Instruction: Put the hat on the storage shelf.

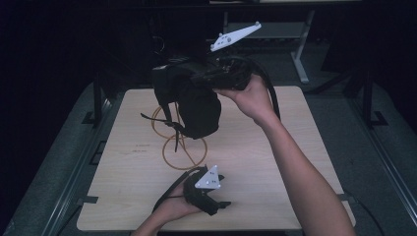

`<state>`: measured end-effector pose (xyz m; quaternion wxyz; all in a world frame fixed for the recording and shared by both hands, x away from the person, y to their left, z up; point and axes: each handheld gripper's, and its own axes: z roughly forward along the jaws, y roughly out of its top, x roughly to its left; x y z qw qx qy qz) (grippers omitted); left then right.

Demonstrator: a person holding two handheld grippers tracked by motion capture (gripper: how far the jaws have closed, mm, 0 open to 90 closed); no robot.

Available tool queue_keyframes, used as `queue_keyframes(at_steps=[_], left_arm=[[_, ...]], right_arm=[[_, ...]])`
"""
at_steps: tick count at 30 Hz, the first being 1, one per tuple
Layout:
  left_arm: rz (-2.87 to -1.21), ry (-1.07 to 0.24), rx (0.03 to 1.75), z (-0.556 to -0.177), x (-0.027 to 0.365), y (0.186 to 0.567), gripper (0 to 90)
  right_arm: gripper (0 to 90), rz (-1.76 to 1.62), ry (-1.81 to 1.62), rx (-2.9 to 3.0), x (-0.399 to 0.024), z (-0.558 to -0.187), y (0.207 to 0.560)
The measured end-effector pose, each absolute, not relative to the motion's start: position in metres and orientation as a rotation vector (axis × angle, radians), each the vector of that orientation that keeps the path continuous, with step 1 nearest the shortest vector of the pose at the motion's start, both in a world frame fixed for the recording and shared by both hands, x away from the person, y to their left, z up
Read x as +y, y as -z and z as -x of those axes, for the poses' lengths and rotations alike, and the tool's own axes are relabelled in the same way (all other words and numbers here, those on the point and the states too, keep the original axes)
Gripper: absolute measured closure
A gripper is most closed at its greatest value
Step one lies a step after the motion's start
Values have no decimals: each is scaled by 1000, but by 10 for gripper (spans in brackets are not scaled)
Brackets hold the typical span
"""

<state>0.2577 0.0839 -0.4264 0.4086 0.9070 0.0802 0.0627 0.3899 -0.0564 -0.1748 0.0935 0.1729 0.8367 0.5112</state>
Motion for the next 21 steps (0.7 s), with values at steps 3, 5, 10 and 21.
queue_keyframes(at_steps=[3, 5, 10, 21], left_arm=[[-2293, -150, 198, -258, 83, 427, 206], [-2296, -151, 198, -259, 83, 427, 206], [-2290, -151, 195, -259, 82, 427, 206], [-2296, -158, 180, -260, 81, 427, 206]], right_arm=[[877, -517, -1518, 2497, -51, -393, 175], [877, -521, -1515, 2502, -50, -394, 175], [876, -534, -1521, 2530, -36, -401, 177], [878, -516, -1519, 2578, -4, -417, 191]])
